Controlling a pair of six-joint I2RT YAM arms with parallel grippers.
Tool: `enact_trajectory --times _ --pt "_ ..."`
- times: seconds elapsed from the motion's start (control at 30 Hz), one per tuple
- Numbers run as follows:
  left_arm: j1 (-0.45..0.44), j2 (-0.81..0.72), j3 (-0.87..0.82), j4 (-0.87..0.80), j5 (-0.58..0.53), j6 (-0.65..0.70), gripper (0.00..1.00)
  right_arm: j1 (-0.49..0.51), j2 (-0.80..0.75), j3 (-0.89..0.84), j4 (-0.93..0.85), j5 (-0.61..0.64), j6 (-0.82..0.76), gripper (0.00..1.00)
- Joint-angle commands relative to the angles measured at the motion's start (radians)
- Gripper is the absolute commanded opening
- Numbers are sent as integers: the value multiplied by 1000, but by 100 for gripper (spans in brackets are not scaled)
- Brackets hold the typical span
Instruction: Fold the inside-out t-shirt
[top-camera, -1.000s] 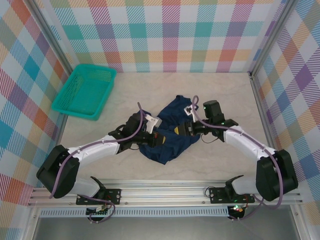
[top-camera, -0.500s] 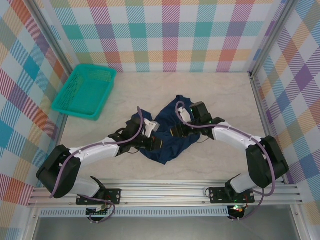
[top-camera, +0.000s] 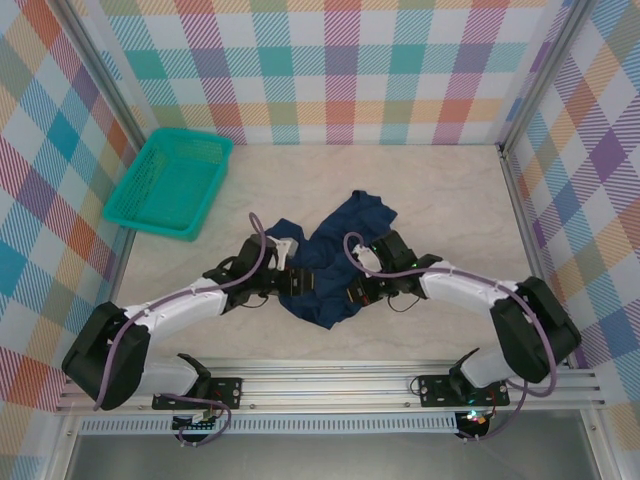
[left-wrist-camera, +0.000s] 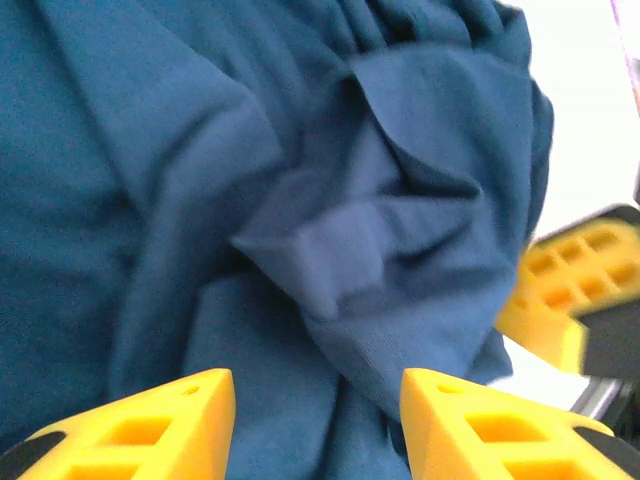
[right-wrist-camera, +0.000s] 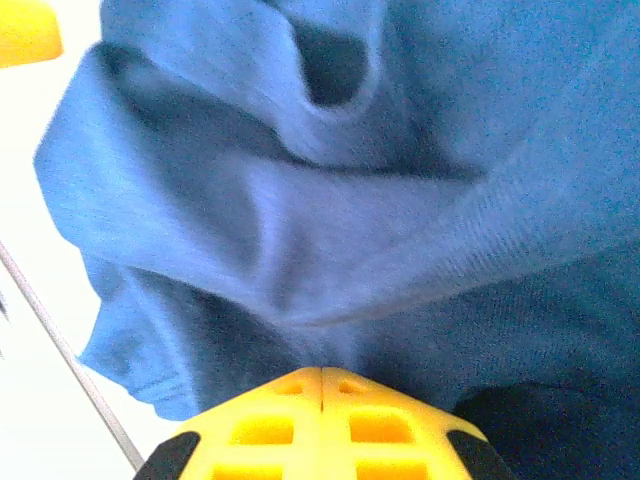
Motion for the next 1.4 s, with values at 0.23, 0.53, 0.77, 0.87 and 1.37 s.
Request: enact_trajectory --times 0.23,0.53,0.77,0.87,1.37 --pt "19 101 123 -35 -42 -75 48 35 92 97 200 -9 -10 22" --pt "18 189 170 -70 43 -42 49 88 112 -26 227 6 59 9" --pt "-28 241 237 -109 106 40 48 94 114 -37 246 15 75 9" --pt "-54 231 253 -144 77 76 50 94 109 -34 245 21 73 9" --pt "-122 231 274 -182 -102 159 41 94 101 -30 232 27 72 8"
